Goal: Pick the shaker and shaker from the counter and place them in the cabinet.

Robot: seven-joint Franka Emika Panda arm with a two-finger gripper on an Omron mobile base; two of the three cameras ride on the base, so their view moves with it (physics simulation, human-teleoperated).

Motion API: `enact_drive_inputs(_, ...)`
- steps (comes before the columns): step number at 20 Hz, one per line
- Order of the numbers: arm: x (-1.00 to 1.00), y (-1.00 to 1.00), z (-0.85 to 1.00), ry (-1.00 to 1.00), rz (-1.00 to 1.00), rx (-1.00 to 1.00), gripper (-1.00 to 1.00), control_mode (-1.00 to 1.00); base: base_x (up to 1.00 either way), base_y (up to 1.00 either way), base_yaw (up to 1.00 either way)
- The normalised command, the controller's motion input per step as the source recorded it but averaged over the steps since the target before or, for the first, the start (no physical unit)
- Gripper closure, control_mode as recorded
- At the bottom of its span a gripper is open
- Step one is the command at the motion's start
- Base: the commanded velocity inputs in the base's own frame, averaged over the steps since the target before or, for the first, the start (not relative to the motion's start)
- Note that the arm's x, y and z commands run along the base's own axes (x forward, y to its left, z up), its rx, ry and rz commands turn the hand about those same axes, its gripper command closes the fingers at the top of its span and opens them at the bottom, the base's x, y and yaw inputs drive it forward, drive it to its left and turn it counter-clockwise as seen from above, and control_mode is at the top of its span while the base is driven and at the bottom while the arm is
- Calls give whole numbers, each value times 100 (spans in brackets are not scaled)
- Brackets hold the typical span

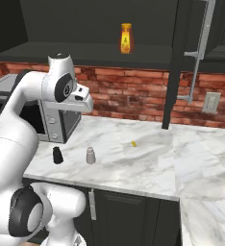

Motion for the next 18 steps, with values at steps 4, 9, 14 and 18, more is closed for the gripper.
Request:
enact_drive_inputs(4, -12, 0, -1, 0, 0, 0, -100, -100, 0, 0, 0)
enact_drive_inputs(9, -45, 0, -12, -3, 0, 0, -100, -100, 0, 0, 0)
enact_drive_inputs(14, -44, -2, -26, -6, 3, 0, -100, -100, 0, 0, 0)
enact_drive_inputs(18, -12, -7, -35, 0, 1, 0, -100, -100, 0, 0, 0)
